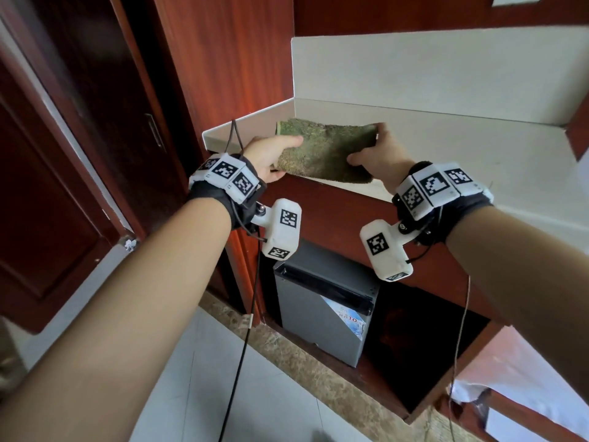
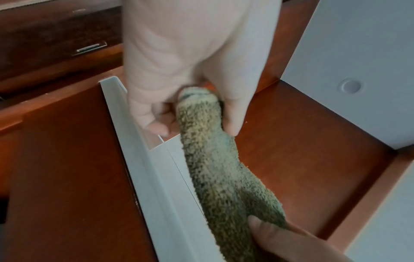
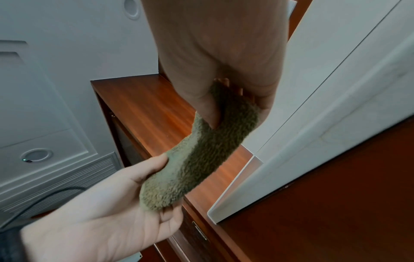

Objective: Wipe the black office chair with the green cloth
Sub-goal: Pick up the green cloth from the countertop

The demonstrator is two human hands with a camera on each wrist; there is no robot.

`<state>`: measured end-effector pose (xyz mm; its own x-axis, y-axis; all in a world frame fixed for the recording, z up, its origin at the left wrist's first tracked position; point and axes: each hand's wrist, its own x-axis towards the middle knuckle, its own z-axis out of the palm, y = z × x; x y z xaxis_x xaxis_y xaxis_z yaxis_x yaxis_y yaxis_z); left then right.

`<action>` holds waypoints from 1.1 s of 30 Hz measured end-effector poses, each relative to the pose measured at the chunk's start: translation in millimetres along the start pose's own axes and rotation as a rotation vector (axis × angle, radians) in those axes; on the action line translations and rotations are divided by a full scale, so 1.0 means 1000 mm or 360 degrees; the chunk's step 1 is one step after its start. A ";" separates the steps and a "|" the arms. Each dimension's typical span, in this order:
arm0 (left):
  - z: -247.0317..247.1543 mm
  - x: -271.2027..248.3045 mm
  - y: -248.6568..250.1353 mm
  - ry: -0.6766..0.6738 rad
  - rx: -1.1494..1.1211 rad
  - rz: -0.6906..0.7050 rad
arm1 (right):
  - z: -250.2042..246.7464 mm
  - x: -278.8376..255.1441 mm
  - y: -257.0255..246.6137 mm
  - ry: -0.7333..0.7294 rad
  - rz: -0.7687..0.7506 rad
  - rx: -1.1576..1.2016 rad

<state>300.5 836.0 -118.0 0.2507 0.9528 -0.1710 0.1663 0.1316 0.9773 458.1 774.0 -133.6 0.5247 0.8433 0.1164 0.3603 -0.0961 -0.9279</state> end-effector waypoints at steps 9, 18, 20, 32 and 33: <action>-0.038 -0.080 -0.020 -0.0015 0.0043 0.0084 | -0.004 -0.104 -0.014 -0.0004 -0.0034 0.0214; -0.028 -0.183 -0.020 0.0147 0.0129 0.0257 | -0.045 -0.180 -0.017 0.0058 -0.0142 0.0323; -0.023 -0.209 -0.029 0.0196 0.0126 0.0264 | -0.052 -0.200 -0.010 0.0047 -0.0153 0.0323; -0.028 -0.360 -0.065 0.0634 -0.0075 0.0219 | -0.063 -0.312 -0.020 -0.0211 -0.0196 0.0331; -0.030 -0.369 -0.066 0.0672 -0.0078 0.0223 | -0.063 -0.321 -0.023 -0.0216 -0.0193 0.0336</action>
<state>168.5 484.2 -115.3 -0.1455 0.9892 0.0199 0.1108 -0.0037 0.9938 330.2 472.3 -127.2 0.3742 0.9064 0.1959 0.2378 0.1104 -0.9650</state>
